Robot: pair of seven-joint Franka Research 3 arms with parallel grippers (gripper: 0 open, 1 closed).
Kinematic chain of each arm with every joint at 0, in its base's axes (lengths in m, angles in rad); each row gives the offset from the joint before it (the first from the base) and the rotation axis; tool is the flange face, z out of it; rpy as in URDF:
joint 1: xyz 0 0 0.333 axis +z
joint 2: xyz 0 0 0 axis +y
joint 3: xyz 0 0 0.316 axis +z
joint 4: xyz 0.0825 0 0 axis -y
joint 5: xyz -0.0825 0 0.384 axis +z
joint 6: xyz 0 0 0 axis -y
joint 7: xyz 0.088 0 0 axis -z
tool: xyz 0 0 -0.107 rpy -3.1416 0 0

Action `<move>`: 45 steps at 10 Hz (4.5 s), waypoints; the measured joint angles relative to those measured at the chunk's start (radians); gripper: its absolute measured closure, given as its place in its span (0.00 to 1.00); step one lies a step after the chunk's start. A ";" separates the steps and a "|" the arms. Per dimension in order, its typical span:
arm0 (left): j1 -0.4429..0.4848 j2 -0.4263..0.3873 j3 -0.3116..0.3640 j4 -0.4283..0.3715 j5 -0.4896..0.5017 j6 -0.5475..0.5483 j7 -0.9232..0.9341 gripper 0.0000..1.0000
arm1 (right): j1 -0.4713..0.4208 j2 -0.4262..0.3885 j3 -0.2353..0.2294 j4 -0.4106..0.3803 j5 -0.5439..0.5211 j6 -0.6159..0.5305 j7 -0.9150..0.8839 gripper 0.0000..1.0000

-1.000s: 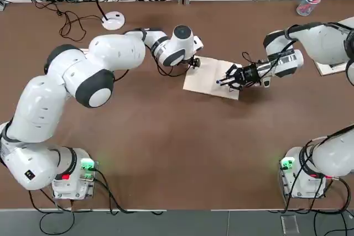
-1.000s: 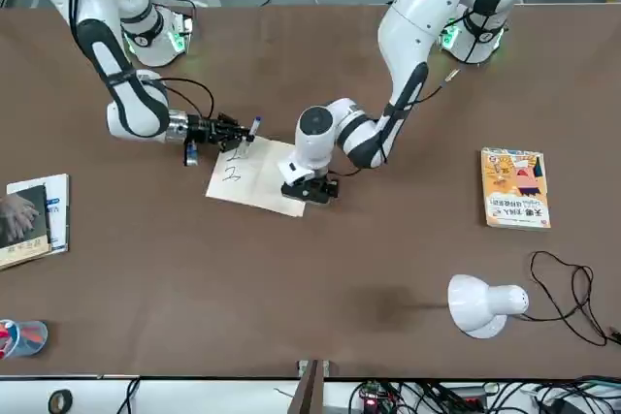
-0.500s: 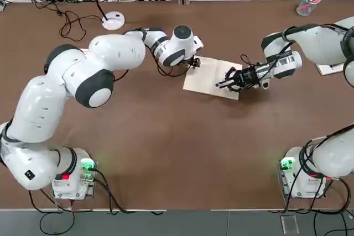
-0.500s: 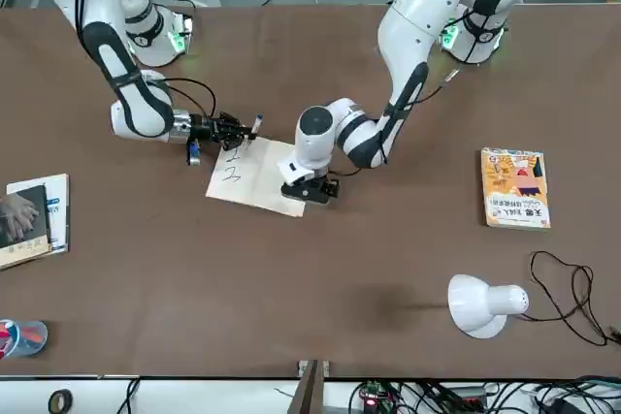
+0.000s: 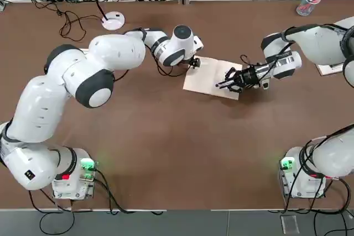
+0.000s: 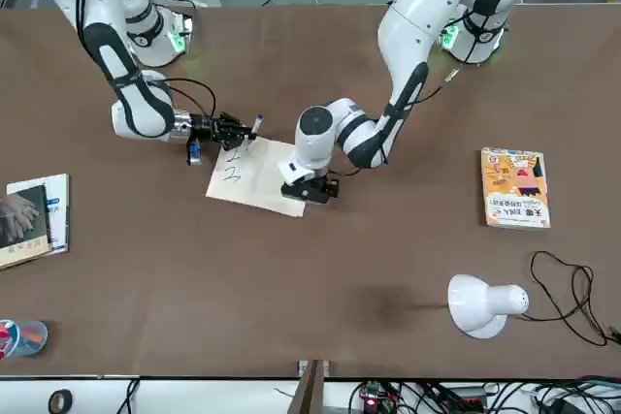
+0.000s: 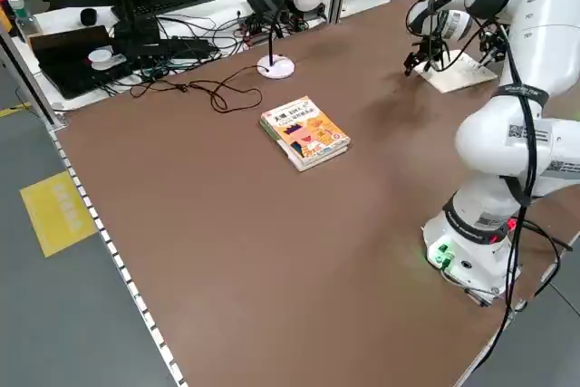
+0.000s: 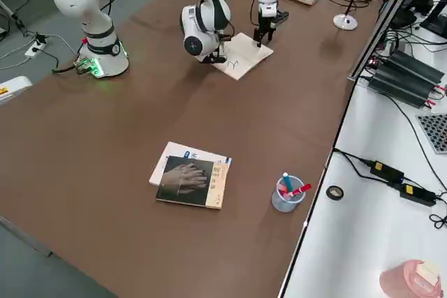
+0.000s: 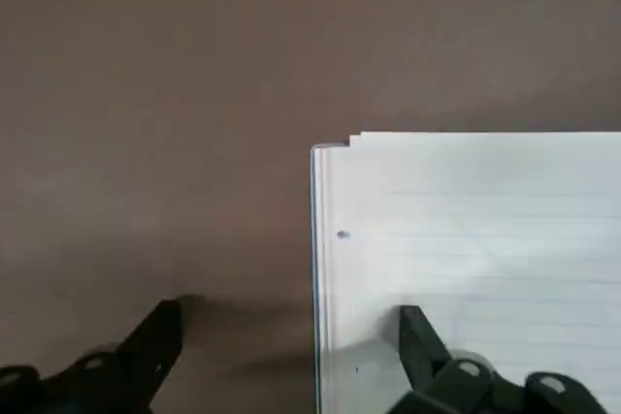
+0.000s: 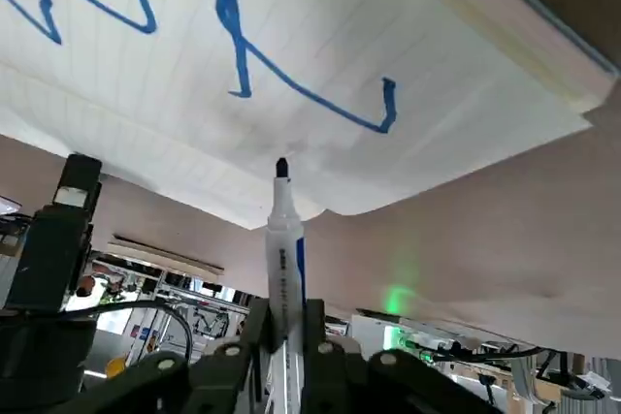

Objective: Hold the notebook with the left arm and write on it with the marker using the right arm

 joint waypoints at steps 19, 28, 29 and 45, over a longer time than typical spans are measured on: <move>0.000 0.000 0.000 0.000 0.000 0.000 0.000 0.02 | 0.000 0.027 0.003 0.000 0.001 0.000 -0.040 0.83; 0.000 0.000 0.000 0.000 0.000 0.000 0.000 0.01 | 0.037 0.027 0.009 0.012 0.062 0.000 -0.041 0.83; 0.000 0.000 0.000 0.000 0.000 0.000 0.000 0.02 | 0.037 0.027 0.008 0.013 0.062 0.000 -0.041 0.83; 0.000 0.000 0.000 0.000 0.000 -0.001 0.000 0.02 | 0.024 0.053 -0.001 0.042 0.074 0.004 -0.107 0.83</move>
